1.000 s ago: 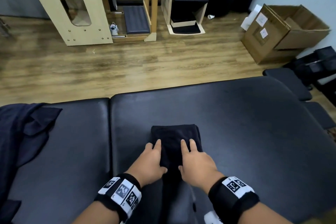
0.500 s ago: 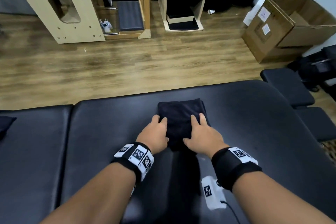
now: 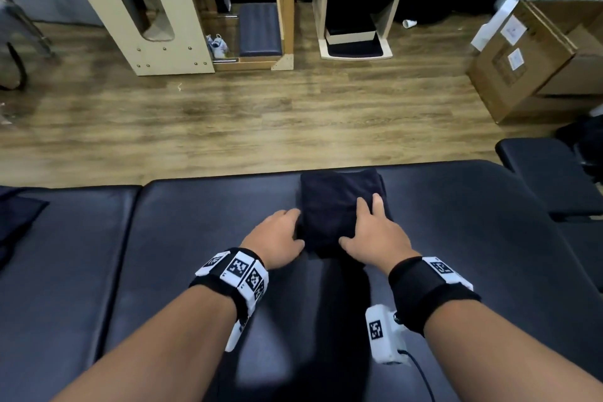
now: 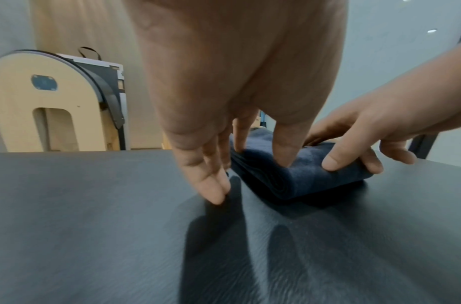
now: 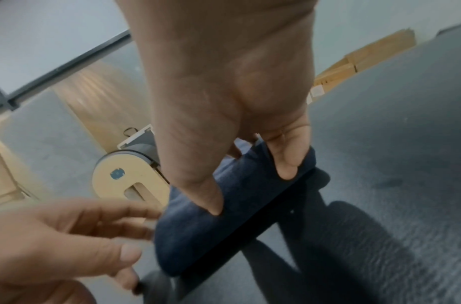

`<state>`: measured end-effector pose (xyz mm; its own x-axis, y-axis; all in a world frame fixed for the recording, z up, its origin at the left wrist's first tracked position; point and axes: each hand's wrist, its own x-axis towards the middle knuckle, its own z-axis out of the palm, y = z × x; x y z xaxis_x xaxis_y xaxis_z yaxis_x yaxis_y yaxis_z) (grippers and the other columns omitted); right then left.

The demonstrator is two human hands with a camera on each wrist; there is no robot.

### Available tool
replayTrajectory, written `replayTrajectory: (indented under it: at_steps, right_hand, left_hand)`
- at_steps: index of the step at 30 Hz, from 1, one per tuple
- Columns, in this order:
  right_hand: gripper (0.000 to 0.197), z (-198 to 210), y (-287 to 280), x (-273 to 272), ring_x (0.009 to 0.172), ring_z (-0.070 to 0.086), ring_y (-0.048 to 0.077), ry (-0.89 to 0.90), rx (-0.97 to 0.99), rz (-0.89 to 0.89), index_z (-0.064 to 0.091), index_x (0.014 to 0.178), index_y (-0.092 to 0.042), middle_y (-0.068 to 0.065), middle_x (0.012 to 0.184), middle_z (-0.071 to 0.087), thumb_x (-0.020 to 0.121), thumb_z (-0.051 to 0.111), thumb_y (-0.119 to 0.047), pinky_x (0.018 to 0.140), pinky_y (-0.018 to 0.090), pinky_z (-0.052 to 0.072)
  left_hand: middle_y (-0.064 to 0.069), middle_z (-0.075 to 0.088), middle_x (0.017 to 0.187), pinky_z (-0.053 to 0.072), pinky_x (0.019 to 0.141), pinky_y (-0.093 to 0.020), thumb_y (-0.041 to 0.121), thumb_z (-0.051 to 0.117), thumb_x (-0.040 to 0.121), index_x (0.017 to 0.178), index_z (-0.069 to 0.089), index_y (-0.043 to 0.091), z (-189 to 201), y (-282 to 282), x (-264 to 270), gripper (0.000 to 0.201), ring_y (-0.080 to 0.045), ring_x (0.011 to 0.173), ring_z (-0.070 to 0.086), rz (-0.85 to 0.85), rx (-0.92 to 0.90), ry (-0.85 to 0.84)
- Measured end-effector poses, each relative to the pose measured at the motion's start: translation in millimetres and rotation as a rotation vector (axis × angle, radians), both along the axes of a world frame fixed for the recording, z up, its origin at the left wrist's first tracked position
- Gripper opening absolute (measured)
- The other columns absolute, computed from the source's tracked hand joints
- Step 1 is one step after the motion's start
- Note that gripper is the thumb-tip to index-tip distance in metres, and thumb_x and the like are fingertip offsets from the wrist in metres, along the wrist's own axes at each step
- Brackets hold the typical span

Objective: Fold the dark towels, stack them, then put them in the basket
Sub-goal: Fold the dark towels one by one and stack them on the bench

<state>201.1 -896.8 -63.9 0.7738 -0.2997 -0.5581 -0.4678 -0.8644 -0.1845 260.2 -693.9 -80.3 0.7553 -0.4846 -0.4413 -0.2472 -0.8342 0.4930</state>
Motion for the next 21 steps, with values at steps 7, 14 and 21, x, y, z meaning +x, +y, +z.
replayTrajectory:
  at_steps: [7, 14, 21]
  right_hand:
    - [0.052, 19, 86, -16, 0.122, 0.056, 0.033, -0.109, 0.046, 0.277, 0.047, 0.138, -0.019, 0.006, 0.141, 0.045, 0.092, 0.055, -0.043, 0.095, 0.043, 0.051]
    - [0.066, 30, 204, -37, 0.142, 0.042, 0.017, -0.137, 0.364, 0.427, 0.04, 0.153, -0.024, -0.006, 0.156, 0.043, 0.095, 0.056, -0.05, 0.115, 0.034, 0.037]
    - [0.06, 28, 342, -46, 0.138, 0.046, 0.017, -0.086, 0.333, 0.611, 0.045, 0.15, -0.023, -0.005, 0.15, 0.051, 0.096, 0.056, -0.046, 0.112, 0.032, 0.041]
  left_hand:
    - [0.004, 0.067, 0.105, 0.053, 0.091, -0.039, 0.035, 0.058, 0.09, 0.113, 0.063, 0.025, 28, 104, -37, 0.025, -0.022, 0.104, 0.061, 0.175, 0.04, -0.024]
    - [0.001, 0.073, 0.107, 0.051, 0.091, -0.031, 0.029, 0.059, 0.091, 0.111, 0.068, 0.02, 51, 259, -107, 0.023, -0.022, 0.104, 0.065, 0.399, 0.085, -0.052]
    - [0.001, 0.073, 0.102, 0.051, 0.087, -0.03, 0.03, 0.06, 0.086, 0.101, 0.068, 0.022, 50, 445, -148, 0.019, -0.023, 0.103, 0.066, 0.599, 0.242, -0.057]
